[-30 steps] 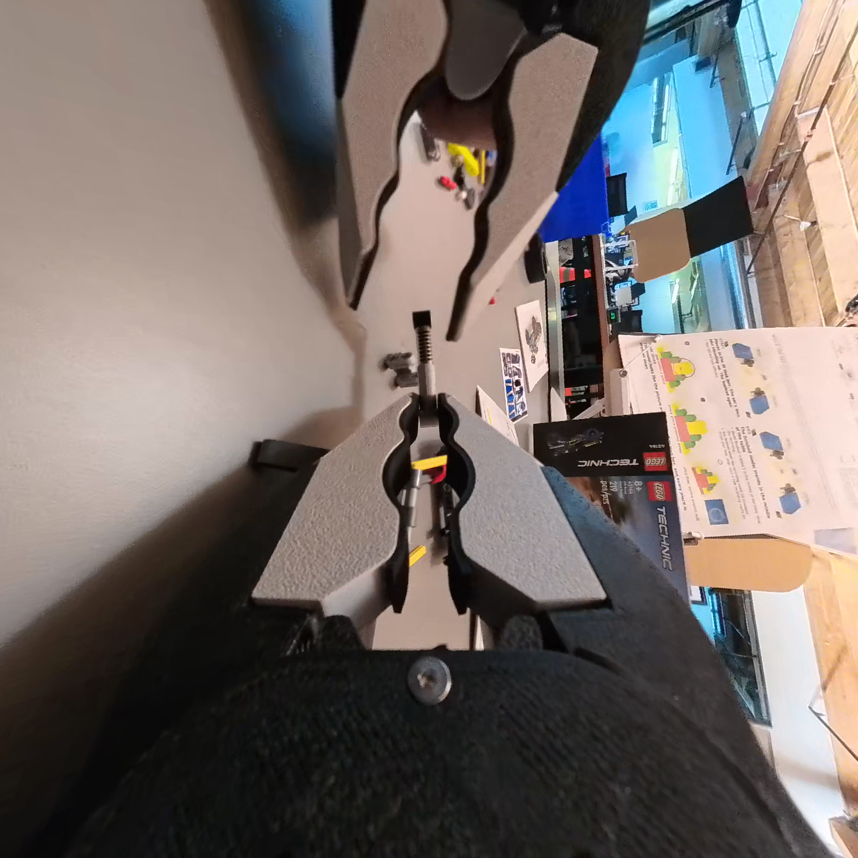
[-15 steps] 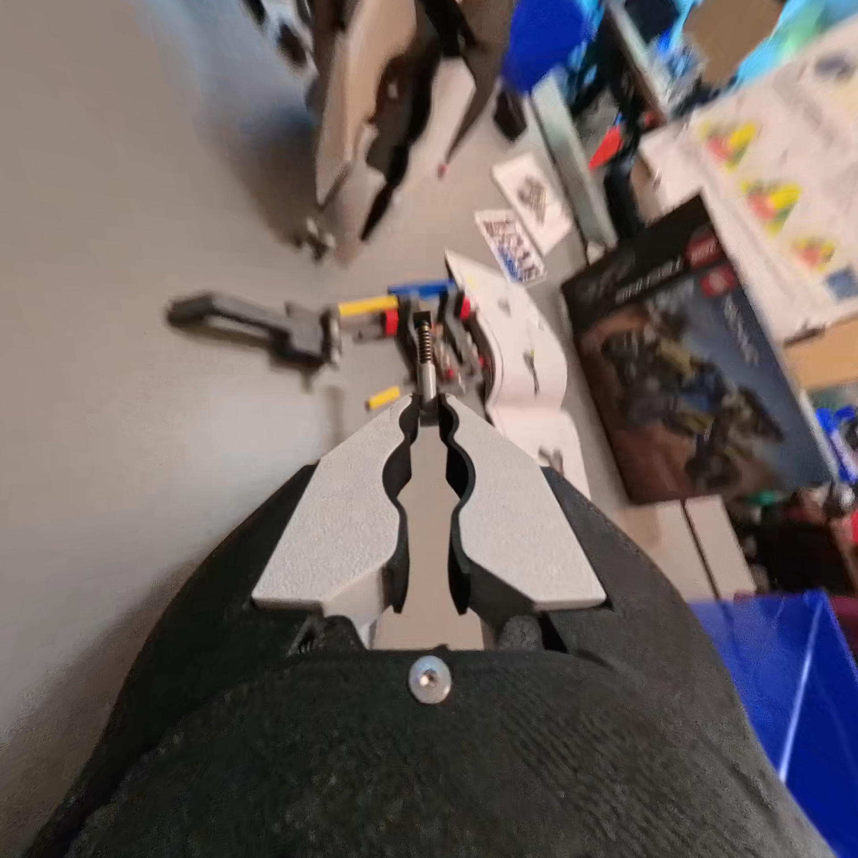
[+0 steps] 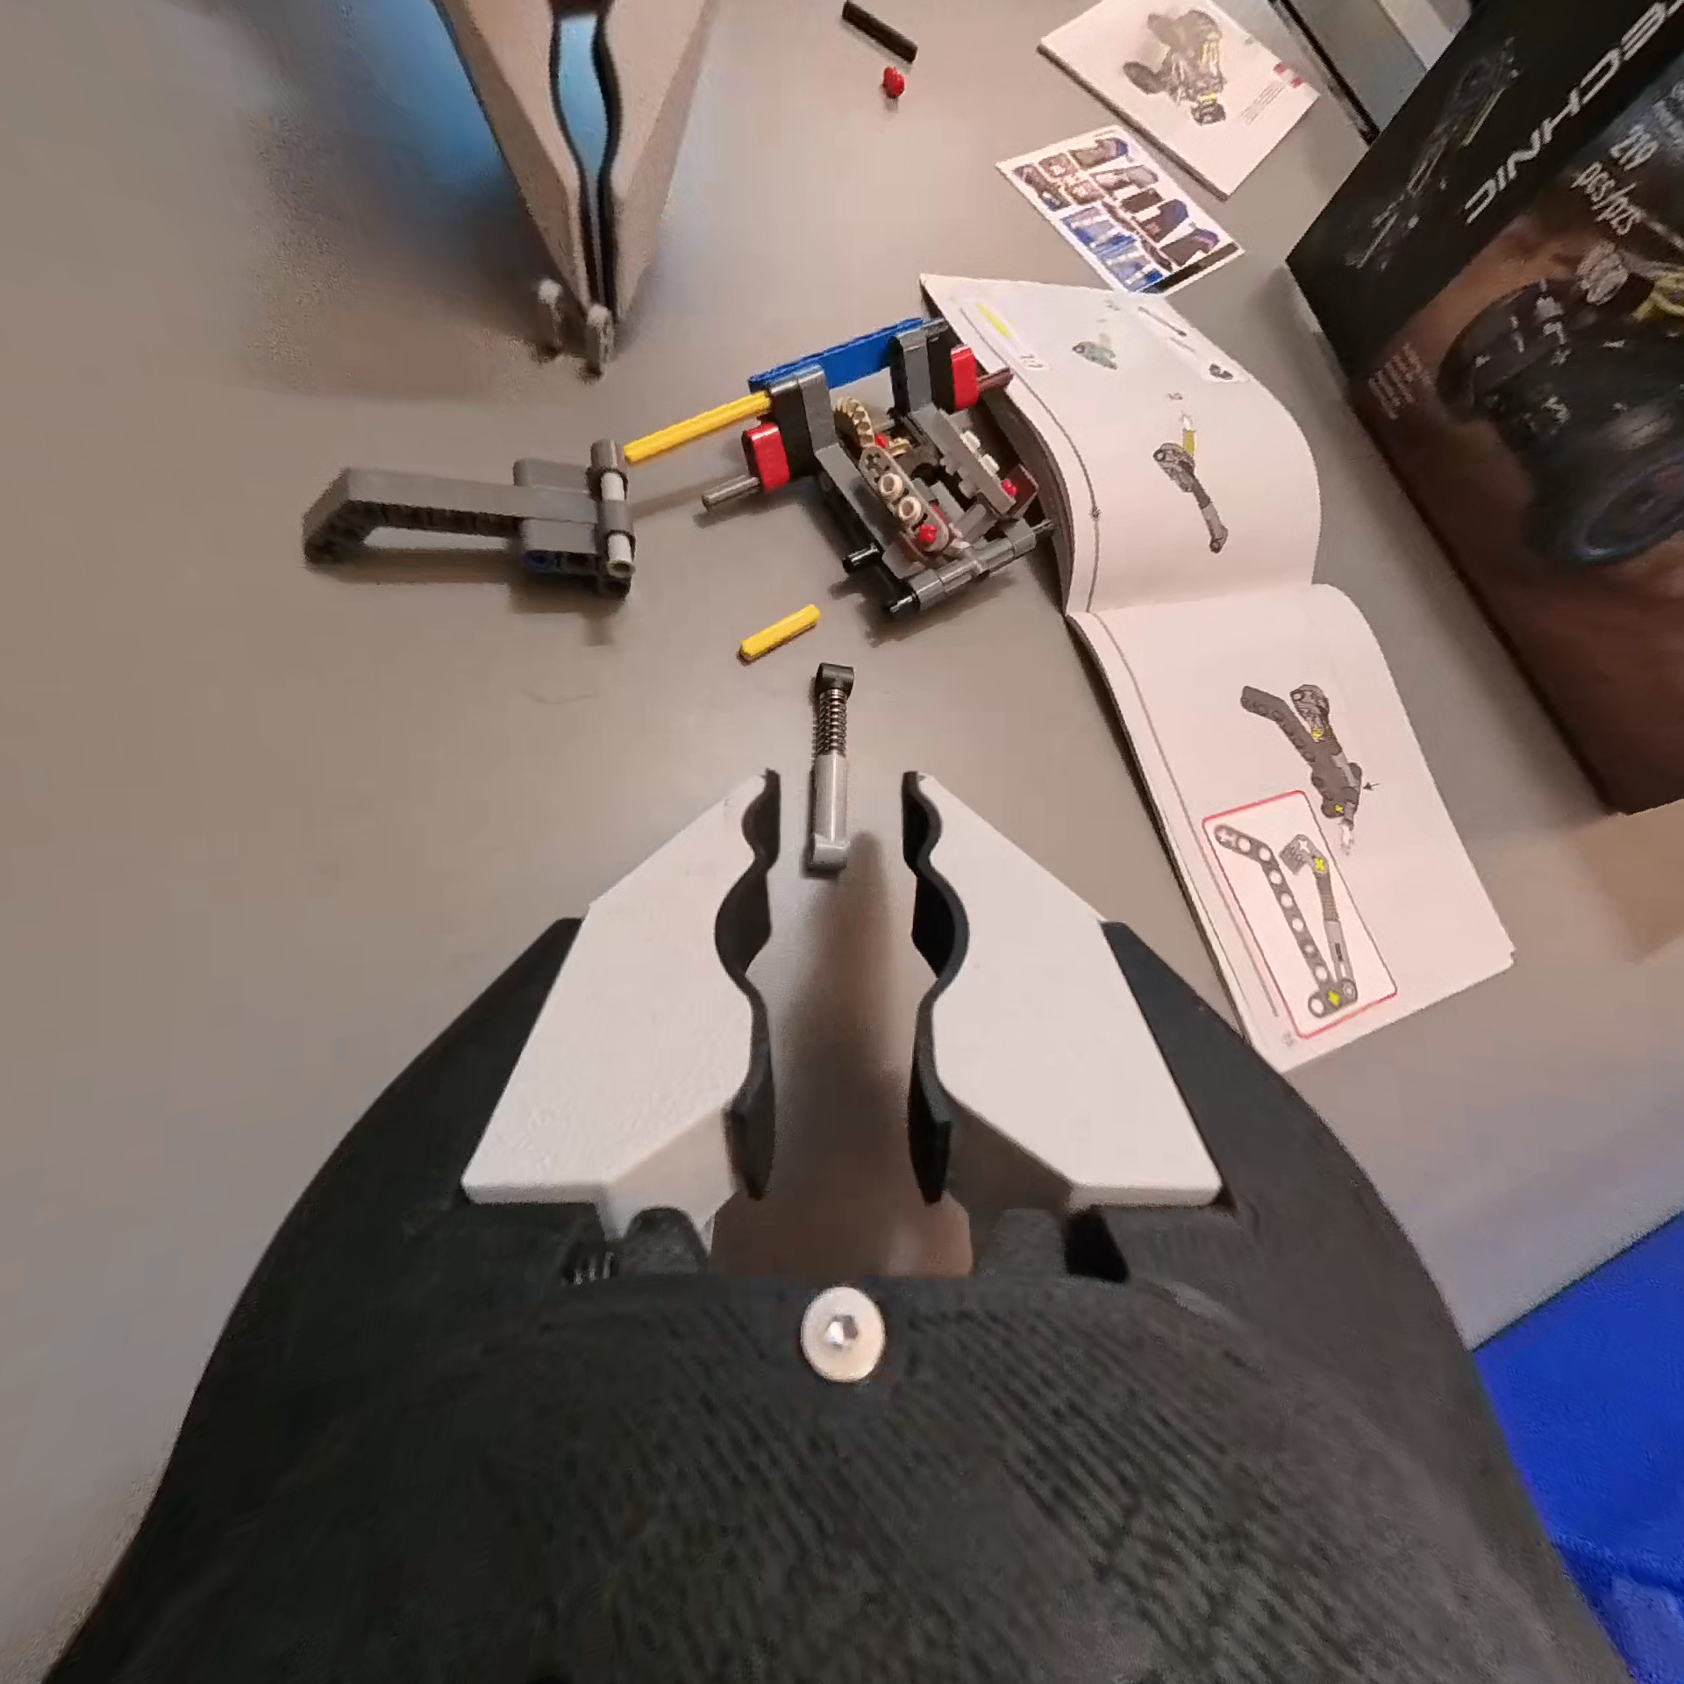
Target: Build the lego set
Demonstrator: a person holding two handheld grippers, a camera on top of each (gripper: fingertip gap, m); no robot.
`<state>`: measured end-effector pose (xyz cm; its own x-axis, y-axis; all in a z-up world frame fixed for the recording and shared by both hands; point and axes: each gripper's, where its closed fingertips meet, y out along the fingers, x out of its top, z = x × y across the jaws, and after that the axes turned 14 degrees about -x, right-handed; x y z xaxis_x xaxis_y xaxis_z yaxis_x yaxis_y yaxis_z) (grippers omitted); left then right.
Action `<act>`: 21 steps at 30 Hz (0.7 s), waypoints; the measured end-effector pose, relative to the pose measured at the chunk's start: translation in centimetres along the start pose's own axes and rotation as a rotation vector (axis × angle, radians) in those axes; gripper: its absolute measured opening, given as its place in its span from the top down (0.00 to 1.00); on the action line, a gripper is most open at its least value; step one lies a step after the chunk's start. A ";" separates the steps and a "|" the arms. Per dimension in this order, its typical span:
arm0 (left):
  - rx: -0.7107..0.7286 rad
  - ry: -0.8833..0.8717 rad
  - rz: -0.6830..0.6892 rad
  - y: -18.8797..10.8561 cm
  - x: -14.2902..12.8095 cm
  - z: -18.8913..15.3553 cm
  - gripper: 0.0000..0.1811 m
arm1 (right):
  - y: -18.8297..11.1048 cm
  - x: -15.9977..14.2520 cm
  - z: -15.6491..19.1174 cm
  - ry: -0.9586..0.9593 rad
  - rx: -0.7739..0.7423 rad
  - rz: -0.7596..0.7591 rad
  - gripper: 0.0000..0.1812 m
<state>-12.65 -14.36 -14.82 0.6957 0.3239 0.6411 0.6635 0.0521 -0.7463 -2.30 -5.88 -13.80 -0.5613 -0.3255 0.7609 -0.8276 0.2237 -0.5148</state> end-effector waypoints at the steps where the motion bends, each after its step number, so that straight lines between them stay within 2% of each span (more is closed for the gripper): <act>1: 0.033 0.053 0.010 0.0 0.0 -0.1 1.00 | -0.3 0.2 -0.1 0.012 -0.008 0.000 0.86; 5: 0.218 0.258 0.063 -0.1 0.1 0.0 1.00 | -1.7 2.7 -0.6 0.111 -0.069 -0.028 0.86; 7: 0.322 0.360 0.077 -0.2 0.2 0.0 1.00 | -1.5 5.0 1.0 0.176 -0.031 -0.065 0.89; 10: 0.505 0.564 0.152 -0.5 0.2 -0.2 1.00 | 0.1 7.6 3.9 0.207 0.020 -0.053 0.89; 13: 0.628 0.689 0.227 -0.6 0.2 -0.5 1.00 | 1.9 9.8 6.7 0.124 0.055 -0.066 0.88; 17: 0.712 0.793 0.301 -0.5 0.2 -1.3 1.00 | 4.6 9.1 8.3 -0.068 0.004 0.005 0.86; 21: 0.747 0.835 0.343 -0.3 -0.3 -1.8 1.00 | 5.2 10.0 9.7 -0.136 0.004 -0.024 0.90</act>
<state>-12.58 -16.18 -14.42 0.9557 -0.2778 0.0968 0.2730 0.7147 -0.6439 -12.25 -16.88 -12.72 -0.5366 -0.4521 0.7125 -0.8404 0.2108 -0.4992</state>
